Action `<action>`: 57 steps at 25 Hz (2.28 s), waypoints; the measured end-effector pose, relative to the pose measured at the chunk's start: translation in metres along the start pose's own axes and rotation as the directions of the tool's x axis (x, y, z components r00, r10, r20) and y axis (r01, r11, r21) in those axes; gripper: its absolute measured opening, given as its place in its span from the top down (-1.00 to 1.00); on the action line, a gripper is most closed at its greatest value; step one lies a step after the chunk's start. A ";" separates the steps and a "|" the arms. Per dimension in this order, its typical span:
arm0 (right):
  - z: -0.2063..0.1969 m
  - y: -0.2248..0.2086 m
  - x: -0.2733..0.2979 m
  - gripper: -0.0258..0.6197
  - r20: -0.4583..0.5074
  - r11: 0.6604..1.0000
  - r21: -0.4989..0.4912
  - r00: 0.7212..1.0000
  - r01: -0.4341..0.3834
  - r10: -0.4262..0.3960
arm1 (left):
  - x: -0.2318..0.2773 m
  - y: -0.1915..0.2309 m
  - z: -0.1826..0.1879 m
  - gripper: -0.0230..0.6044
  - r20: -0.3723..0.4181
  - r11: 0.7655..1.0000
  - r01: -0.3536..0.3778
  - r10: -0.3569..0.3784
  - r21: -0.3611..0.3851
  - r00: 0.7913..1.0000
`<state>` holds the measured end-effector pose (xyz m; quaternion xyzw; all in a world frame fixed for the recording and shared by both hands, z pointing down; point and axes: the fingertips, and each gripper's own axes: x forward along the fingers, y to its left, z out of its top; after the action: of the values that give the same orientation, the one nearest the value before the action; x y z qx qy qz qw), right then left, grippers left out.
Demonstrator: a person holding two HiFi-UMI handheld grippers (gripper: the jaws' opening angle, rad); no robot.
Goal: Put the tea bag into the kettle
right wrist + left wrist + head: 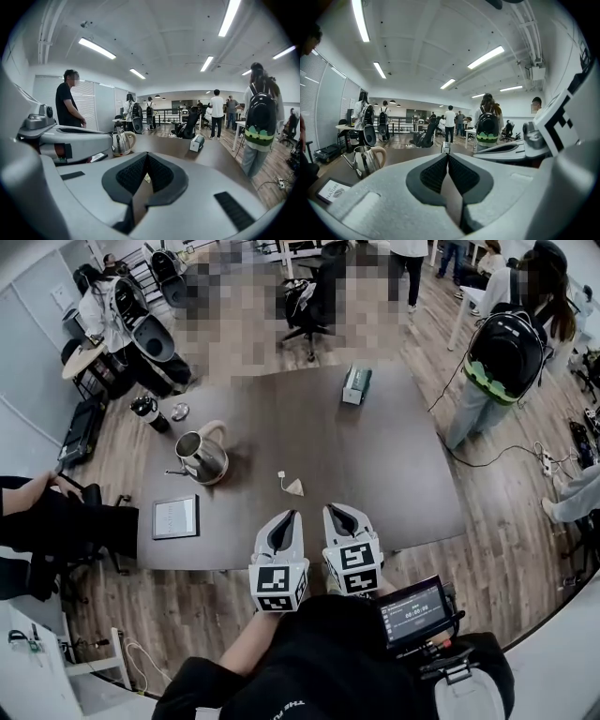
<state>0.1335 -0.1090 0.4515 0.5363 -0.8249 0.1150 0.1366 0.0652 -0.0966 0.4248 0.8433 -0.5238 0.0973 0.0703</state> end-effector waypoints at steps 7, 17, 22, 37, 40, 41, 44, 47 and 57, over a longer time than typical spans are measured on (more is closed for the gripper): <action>-0.002 -0.012 0.016 0.90 -0.011 1.000 0.004 1.000 -0.015 0.015 | 0.017 0.001 -0.003 0.88 -0.024 1.000 -0.009 0.009 0.003 1.000; -0.004 -0.038 0.031 0.90 -0.028 1.000 0.014 0.999 -0.025 0.026 | 0.046 -0.005 -0.005 0.88 -0.044 1.000 -0.013 0.013 0.011 0.999; -0.005 -0.041 0.036 0.90 -0.025 1.000 0.003 0.999 -0.031 0.031 | 0.047 0.003 -0.006 0.88 -0.046 0.999 -0.036 0.036 0.010 0.998; -0.005 -0.021 0.037 0.90 -0.018 0.996 -0.011 0.996 -0.087 0.087 | 0.012 0.038 0.000 0.88 -0.020 0.987 -0.160 0.160 0.017 0.987; -0.005 -0.019 0.039 0.90 -0.021 0.995 -0.020 0.995 -0.094 0.093 | 0.009 0.042 0.000 0.88 -0.016 0.985 -0.173 0.173 0.014 0.985; -0.005 -0.018 0.040 0.90 -0.020 0.995 -0.021 0.995 -0.097 0.096 | 0.008 0.043 0.000 0.88 -0.016 0.984 -0.175 0.175 0.013 0.984; -0.004 -0.014 0.045 0.90 -0.024 0.995 -0.021 0.995 -0.097 0.096 | 0.009 0.046 -0.002 0.88 -0.019 0.985 -0.170 0.170 0.007 0.985; -0.005 -0.010 0.051 0.90 -0.034 0.995 -0.021 0.995 -0.096 0.095 | 0.009 0.053 -0.005 0.88 -0.023 0.986 -0.168 0.168 -0.001 0.986; 0.003 0.001 0.077 0.90 -0.062 0.997 -0.018 0.995 -0.077 0.076 | 0.022 0.085 0.000 0.88 -0.035 0.988 -0.152 0.151 -0.013 0.988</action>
<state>0.1023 -0.1758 0.4756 0.4992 -0.8414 0.1279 0.1628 -0.0015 -0.1529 0.4315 0.7988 -0.5858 0.1124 0.0780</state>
